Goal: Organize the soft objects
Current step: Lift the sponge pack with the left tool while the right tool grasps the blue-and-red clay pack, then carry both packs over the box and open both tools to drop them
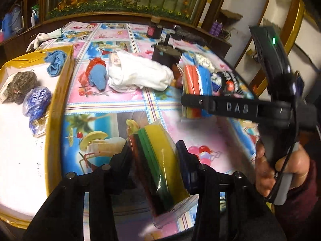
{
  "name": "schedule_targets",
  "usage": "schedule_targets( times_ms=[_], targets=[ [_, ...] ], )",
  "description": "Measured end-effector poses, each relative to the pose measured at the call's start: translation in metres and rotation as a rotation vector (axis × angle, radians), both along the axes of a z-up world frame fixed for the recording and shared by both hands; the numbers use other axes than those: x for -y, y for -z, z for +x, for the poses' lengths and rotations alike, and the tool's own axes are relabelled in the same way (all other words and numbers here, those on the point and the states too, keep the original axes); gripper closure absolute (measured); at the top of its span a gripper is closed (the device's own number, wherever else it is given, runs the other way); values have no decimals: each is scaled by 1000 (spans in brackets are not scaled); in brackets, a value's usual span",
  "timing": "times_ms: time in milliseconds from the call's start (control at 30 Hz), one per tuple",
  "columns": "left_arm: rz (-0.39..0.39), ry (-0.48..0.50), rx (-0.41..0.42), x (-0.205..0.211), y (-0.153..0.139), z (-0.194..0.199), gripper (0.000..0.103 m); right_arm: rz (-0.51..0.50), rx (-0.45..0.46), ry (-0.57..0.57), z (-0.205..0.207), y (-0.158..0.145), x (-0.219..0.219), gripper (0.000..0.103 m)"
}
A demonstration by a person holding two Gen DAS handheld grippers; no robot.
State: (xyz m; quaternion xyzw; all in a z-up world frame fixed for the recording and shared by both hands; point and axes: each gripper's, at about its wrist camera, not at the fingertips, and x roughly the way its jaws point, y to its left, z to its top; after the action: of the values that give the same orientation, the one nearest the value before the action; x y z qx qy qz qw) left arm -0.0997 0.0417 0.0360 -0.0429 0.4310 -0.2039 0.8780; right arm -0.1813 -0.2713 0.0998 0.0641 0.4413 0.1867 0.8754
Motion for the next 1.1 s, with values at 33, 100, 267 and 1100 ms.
schedule_targets(
  times_ms=[33,100,267,1100],
  targets=[
    [-19,-3,6,-4,-4,-1,62,5,4,3,-4,-1,4,63],
    [-49,-12,21,-10,-13,-4,62,17,14,10,-12,-4,11,62],
    [-108,-48,53,-32,-31,-12,62,47,35,33,-30,-13,26,62],
    [-158,-394,131,-190,-38,-14,62,26,100,-106,-67,-53,-40,62]
  ],
)
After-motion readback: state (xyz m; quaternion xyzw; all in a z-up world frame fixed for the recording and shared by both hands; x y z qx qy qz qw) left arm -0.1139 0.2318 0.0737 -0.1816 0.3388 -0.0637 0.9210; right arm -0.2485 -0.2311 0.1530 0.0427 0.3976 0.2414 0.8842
